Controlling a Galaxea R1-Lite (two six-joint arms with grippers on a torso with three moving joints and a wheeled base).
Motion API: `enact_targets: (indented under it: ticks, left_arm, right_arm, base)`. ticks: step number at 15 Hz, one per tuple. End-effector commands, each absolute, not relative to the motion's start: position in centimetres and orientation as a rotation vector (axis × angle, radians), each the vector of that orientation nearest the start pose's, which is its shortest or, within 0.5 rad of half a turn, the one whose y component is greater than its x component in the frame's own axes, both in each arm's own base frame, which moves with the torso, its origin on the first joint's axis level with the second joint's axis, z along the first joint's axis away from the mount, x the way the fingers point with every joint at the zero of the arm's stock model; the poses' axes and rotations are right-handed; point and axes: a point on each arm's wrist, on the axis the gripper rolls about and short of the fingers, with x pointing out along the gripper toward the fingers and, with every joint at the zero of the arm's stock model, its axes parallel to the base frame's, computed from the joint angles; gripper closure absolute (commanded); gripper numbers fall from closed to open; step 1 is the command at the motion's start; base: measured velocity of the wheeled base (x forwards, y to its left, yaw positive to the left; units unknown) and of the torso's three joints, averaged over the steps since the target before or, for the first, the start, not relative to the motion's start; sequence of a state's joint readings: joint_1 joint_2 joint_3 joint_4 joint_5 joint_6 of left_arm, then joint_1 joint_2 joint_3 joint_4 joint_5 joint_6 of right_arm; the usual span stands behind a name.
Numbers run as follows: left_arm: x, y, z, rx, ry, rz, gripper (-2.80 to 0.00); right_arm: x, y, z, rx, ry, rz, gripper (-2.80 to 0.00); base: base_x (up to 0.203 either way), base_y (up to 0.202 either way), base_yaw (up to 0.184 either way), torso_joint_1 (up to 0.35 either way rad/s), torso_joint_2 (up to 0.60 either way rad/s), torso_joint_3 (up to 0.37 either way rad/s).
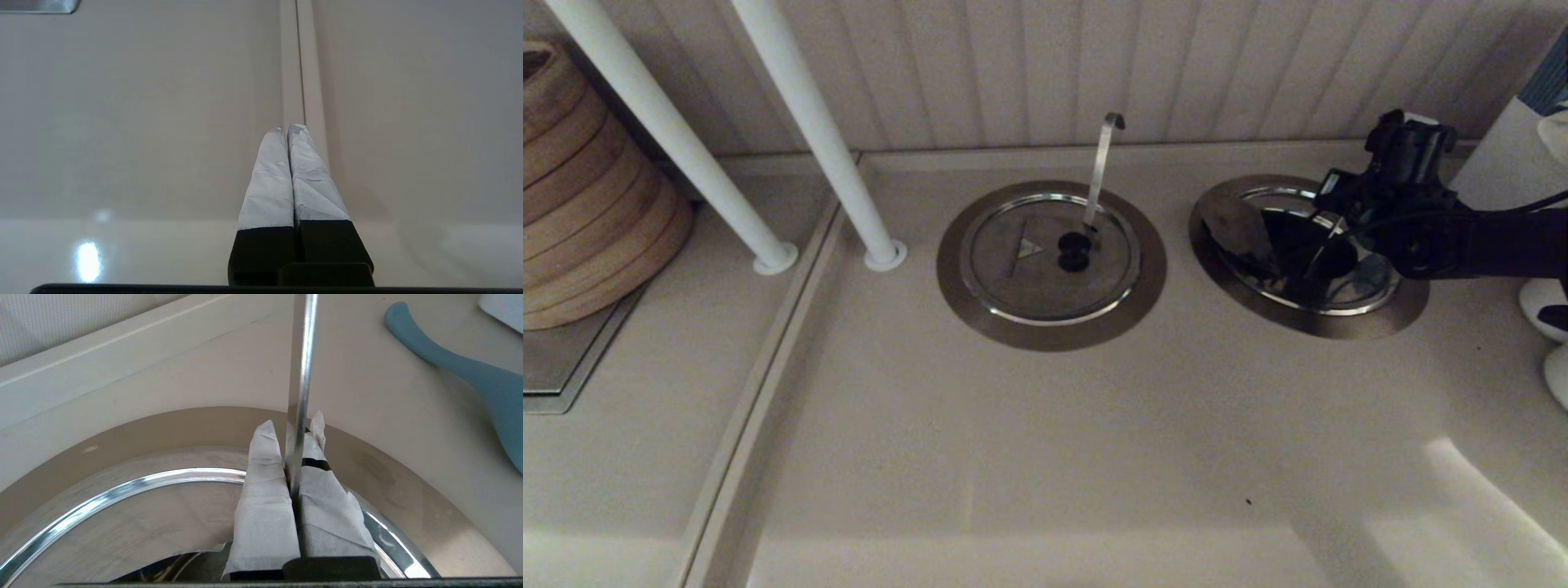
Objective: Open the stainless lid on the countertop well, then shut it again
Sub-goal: Stir with a spoon
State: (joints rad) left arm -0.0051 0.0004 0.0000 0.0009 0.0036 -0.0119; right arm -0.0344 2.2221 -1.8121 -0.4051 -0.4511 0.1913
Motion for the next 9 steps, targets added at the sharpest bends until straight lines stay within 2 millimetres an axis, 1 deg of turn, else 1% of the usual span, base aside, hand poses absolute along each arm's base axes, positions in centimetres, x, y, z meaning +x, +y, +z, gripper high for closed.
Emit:
enact_targets:
  ticks: [1, 5, 9]
  left_arm:
    - [-2.3, 0.0, 7.6, -0.012, 0.002, -0.001, 0.0]
    - [-2.3, 0.0, 7.6, -0.012, 0.002, -0.001, 0.0]
    - [-2.3, 0.0, 7.6, -0.012, 0.002, 0.0, 0.0]
  right_arm:
    - [46.9, -2.2, 24.3, 0.19, -0.056, -0.478, 0.0]
    - [45.9, -1.4, 25.4, 0.195, -0.075, -0.459, 0.0]
    - [43.8, -0.4, 27.8, 0.209, -0.121, -0.427, 0.0]
  base:
    - [0.0, 0.0, 0.0, 0.0, 0.0, 0.0]
    - [0.0, 0.0, 0.0, 0.0, 0.0, 0.0]
    - [0.0, 0.0, 0.0, 0.0, 0.0, 0.0]
